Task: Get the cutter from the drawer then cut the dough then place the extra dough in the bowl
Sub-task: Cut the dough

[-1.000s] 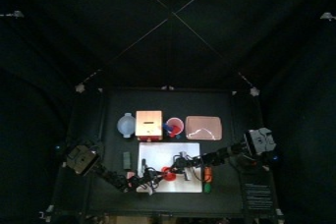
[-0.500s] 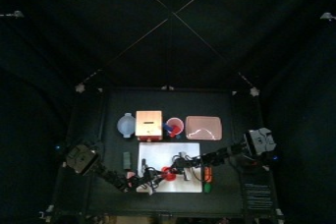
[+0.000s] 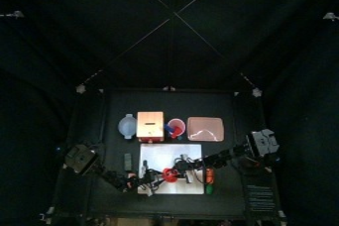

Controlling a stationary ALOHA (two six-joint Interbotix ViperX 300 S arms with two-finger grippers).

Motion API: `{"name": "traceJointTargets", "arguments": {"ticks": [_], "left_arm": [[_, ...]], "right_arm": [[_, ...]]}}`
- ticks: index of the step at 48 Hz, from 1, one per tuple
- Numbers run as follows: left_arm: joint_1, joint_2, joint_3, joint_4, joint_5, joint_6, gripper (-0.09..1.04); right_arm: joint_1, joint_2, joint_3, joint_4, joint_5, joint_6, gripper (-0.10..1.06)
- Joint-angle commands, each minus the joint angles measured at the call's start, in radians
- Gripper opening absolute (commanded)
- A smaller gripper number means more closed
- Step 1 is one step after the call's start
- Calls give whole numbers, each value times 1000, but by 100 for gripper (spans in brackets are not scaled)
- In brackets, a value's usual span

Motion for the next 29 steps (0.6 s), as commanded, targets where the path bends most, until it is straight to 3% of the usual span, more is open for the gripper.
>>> {"name": "traceJointTargets", "arguments": {"ticks": [1, 20, 29], "left_arm": [[2, -52, -12, 34, -9, 28, 76], [2, -80, 11, 51, -8, 60, 75], [3, -78, 20, 43, -3, 58, 66]], "right_arm": [[-5, -20, -5, 0, 8, 2, 77], [-6, -48, -21, -9, 8, -8, 77], [-5, -52, -26, -14, 9, 0, 77]]}}
